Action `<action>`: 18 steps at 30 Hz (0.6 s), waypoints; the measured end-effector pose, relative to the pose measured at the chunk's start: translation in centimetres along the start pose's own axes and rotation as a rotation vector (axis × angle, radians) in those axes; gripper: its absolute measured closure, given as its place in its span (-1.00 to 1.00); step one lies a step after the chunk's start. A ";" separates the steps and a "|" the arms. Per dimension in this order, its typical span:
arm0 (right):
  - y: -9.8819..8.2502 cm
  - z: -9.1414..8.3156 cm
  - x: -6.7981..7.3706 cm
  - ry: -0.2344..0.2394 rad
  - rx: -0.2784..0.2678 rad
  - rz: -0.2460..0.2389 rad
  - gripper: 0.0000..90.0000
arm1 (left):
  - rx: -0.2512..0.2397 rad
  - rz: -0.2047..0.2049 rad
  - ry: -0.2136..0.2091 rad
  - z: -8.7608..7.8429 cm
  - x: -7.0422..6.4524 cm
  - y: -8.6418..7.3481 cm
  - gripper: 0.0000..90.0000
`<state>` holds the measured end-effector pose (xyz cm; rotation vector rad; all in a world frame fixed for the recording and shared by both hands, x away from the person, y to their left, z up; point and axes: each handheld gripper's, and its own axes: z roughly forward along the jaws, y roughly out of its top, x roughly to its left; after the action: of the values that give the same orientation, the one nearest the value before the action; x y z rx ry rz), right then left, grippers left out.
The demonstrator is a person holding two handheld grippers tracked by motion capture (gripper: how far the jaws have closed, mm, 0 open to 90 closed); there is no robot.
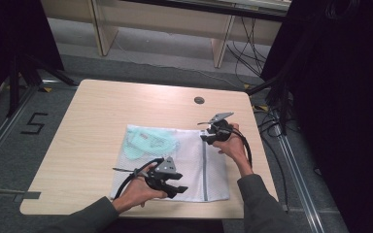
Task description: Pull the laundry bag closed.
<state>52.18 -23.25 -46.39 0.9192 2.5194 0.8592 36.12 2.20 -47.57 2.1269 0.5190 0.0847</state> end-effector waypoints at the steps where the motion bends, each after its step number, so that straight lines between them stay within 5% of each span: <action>1: 0.0 0.0 0.3 0.006 -0.030 0.009 0.21 | -0.001 -0.010 0.012 -0.3 0.2 -0.2 0.05; 5: 0.4 -0.7 1.2 0.048 -0.023 -0.017 0.17 | 0.005 -0.016 0.047 -1.2 1.3 -0.8 0.02; 7: 0.5 -0.9 1.8 0.055 -0.061 -0.017 0.16 | 0.022 -0.023 0.069 -1.6 1.7 -0.9 -0.04; 11: 0.7 -1.7 2.4 0.078 -0.063 -0.012 0.11 | 0.009 -0.036 0.065 -2.1 2.0 -1.1 -0.09; 18: 0.2 -2.0 3.3 0.076 -0.094 -0.014 0.07 | 0.021 -0.065 0.100 -3.5 2.8 -1.9 -0.17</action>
<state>48.84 -21.74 -45.01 0.8539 2.5217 1.0164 37.14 6.97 -47.44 2.1320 0.6502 0.1503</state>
